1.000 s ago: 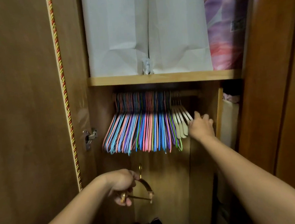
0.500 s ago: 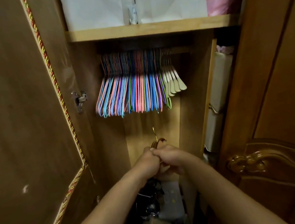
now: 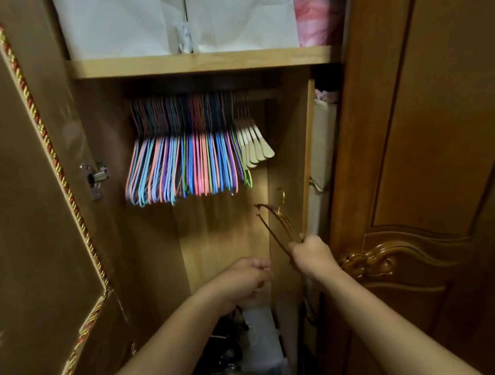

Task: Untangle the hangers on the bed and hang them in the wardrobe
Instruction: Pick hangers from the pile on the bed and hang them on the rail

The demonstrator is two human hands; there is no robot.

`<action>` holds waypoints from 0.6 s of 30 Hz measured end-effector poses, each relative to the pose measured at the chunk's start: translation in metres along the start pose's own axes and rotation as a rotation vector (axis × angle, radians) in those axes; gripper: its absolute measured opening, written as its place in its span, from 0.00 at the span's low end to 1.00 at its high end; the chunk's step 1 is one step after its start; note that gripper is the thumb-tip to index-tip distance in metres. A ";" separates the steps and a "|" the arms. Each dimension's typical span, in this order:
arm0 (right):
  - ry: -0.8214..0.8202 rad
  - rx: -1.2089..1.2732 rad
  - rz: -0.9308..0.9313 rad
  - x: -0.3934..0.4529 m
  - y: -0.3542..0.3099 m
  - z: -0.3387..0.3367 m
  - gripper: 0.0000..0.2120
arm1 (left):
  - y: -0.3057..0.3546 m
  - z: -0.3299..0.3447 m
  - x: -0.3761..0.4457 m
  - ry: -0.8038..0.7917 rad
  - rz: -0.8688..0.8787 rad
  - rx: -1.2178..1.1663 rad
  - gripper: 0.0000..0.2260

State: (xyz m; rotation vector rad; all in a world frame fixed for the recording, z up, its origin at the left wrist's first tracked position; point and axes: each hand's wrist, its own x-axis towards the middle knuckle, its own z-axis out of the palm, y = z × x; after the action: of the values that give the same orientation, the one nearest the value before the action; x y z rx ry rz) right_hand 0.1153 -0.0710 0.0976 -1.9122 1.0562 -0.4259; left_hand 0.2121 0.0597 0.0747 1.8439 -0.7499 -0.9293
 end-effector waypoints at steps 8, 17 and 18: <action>0.324 -0.356 -0.455 0.004 -0.033 -0.056 0.12 | 0.036 -0.054 0.004 0.261 0.116 0.213 0.09; 0.474 -0.351 -0.630 0.056 -0.139 -0.088 0.12 | 0.092 -0.155 0.002 0.720 0.222 0.614 0.06; 0.474 -0.363 -0.627 0.065 -0.145 -0.086 0.12 | 0.090 -0.160 0.000 0.742 0.215 0.634 0.06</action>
State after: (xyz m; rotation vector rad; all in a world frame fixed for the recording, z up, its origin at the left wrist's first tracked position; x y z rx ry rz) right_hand 0.1710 -0.1341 0.2577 -2.5403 0.8316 -1.1488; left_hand 0.3362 0.0956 0.2048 2.3586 -0.7800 0.1965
